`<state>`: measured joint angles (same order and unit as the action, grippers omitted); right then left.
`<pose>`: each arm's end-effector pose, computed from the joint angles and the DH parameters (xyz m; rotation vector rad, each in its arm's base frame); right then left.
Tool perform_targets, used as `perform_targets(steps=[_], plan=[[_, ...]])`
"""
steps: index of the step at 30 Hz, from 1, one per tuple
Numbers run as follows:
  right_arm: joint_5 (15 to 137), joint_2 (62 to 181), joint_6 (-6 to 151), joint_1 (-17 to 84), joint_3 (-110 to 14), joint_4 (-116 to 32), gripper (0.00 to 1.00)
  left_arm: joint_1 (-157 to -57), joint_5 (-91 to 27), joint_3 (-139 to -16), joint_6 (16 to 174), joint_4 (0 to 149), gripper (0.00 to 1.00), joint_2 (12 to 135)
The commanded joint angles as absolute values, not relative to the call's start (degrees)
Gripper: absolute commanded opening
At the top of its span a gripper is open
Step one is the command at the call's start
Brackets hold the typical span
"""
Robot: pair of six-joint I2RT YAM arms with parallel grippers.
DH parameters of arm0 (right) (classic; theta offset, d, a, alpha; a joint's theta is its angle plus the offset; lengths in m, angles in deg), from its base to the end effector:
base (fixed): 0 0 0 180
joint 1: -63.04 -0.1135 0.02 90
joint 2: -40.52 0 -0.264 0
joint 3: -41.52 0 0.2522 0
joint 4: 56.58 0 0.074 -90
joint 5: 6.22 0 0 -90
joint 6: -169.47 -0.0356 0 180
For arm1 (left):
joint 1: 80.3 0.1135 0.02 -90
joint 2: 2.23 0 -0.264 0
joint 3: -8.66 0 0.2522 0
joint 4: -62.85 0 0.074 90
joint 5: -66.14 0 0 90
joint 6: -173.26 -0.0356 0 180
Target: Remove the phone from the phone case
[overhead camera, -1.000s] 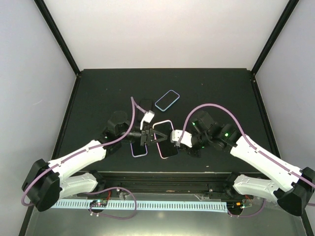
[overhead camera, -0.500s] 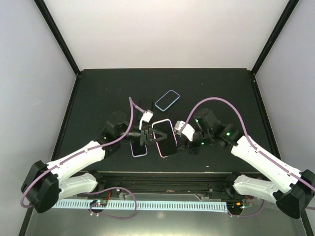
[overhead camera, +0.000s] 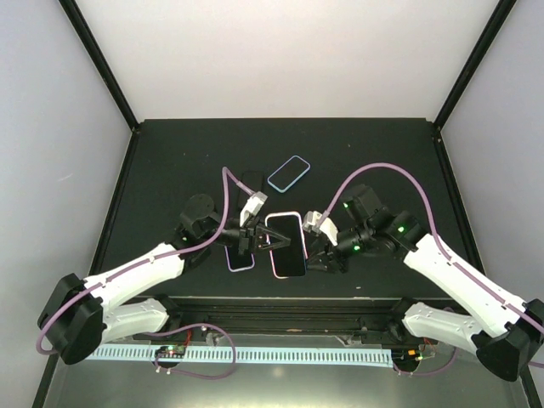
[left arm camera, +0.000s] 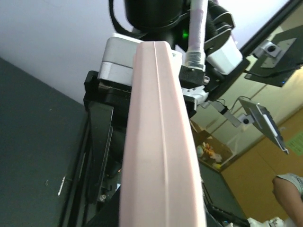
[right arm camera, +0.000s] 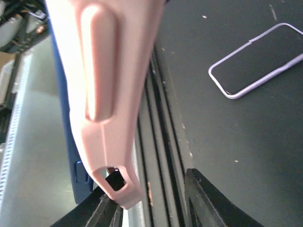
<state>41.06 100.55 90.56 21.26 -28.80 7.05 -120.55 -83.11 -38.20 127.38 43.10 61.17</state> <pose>0.1301 0.1486 0.3069 -1.3937 2.0804 1.1543 0.1601 -0.1756 0.2829 0.9273 1.6668 -1.8496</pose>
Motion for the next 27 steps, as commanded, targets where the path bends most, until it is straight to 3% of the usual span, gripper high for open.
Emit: perform_targets(steps=[1,10,16,18,21,27], plan=[[28.52,98.88,85.68,20.52,-33.28,-9.11,0.35,-123.63,-81.28,-40.78,127.86,38.41,0.01,62.9],[35.35,100.1,82.97,20.8,-29.52,-14.86,0.17,-123.89,-79.06,-40.34,130.1,32.79,0.02,65.51],[19.28,101.94,81.93,21.65,-29.41,-17.74,0.25,-124.09,-77.69,-39.95,130.06,30.88,0.02,68.17],[17.94,100.99,81.93,21.71,-29.44,-17.46,0.19,-124.01,-77.0,-40.04,129.32,31.31,0.02,68.83],[18.26,98.47,83.79,22.11,-29.19,-14.5,0.02,-123.98,-74.94,-40.51,128.8,32.65,0.01,69.62],[24.48,94.67,78.83,25.98,-25.08,-15.77,0.01,-123.19,-69.03,-44.57,124.31,43.41,0.04,69.57]])
